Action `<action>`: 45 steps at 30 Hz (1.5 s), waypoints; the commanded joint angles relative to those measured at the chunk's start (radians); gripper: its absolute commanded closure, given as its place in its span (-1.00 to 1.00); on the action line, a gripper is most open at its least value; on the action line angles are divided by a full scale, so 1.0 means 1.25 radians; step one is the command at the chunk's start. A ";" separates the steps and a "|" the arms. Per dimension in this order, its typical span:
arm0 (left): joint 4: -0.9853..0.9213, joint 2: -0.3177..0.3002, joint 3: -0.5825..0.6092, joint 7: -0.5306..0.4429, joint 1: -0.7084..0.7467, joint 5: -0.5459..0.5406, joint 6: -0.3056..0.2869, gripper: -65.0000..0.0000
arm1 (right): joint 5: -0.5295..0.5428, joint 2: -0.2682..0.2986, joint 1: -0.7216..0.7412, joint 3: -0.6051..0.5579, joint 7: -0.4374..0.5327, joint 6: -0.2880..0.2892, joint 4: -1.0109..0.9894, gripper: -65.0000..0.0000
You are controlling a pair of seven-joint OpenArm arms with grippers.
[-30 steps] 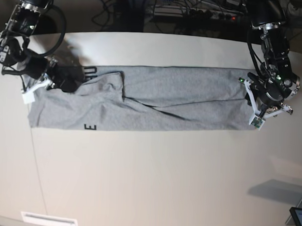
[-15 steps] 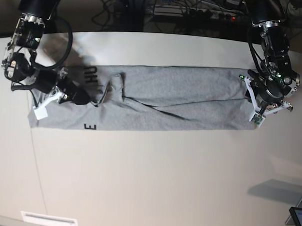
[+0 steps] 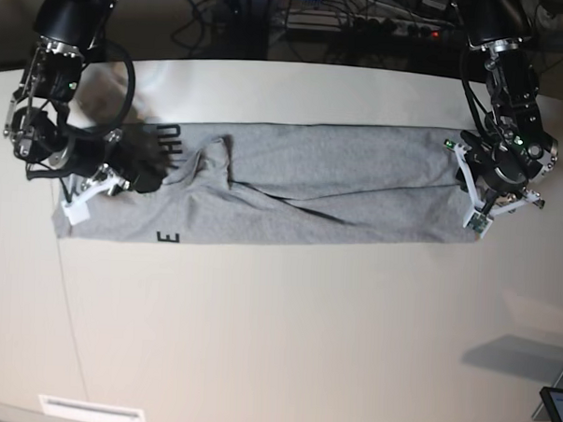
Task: Fold the T-shirt properly
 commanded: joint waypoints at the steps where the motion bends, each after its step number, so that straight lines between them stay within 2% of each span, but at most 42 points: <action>1: 0.012 -0.010 -0.002 -0.008 -0.010 0.001 -0.002 0.28 | 0.022 0.008 0.014 0.003 0.002 0.007 0.017 0.46; 4: 0.012 -0.010 -0.004 -0.008 -0.010 0.001 -0.002 0.28 | 0.022 0.008 0.015 0.005 0.007 0.008 0.018 0.15; 8: 0.012 -0.012 -0.004 -0.008 -0.010 0.001 -0.002 0.28 | 0.022 0.008 0.014 0.005 0.005 0.008 0.080 -0.02; 13: 0.012 -0.012 -0.004 -0.008 -0.010 0.001 -0.002 0.28 | 0.022 0.008 0.015 0.005 0.007 0.008 0.155 -0.02; 19: 0.012 -0.012 -0.003 -0.008 -0.010 0.001 -0.002 0.28 | 0.023 0.008 0.020 0.004 -0.001 0.008 0.152 -0.01; 24: 0.012 -0.013 -0.007 -0.008 -0.010 0.001 -0.002 0.28 | 0.024 0.004 -0.030 0.009 -0.014 0.006 0.153 0.00; 26: 0.012 -0.013 -0.007 -0.008 -0.010 0.001 -0.002 0.28 | 0.026 -0.002 -0.066 0.009 -0.010 0.004 0.153 0.10; 28: 0.012 -0.013 -0.008 -0.008 -0.010 0.001 -0.002 0.28 | 0.059 -0.018 -0.097 0.009 -0.009 0.004 0.152 0.44; 30: 0.012 -0.013 -0.008 -0.010 -0.011 0.001 -0.002 0.28 | 0.116 -0.024 -0.126 0.008 -0.009 0.004 0.155 0.93; 31: 0.012 -0.013 -0.006 -0.010 -0.012 0.001 -0.002 0.28 | 0.145 -0.024 -0.136 0.005 -0.009 0.003 0.156 1.00; 33: 0.012 -0.013 -0.004 -0.010 -0.013 0.001 -0.002 0.28 | 0.186 -0.025 -0.143 0.004 -0.009 0.002 0.156 0.93; 34: 0.012 -0.013 -0.004 -0.010 -0.015 0.001 -0.002 0.28 | 0.197 -0.025 -0.143 0.004 -0.009 0.002 0.153 0.96; 45: 0.012 -0.013 -0.007 -0.010 -0.011 0.001 -0.002 0.28 | 0.200 -0.035 -0.139 0.001 -0.007 0.002 0.076 1.00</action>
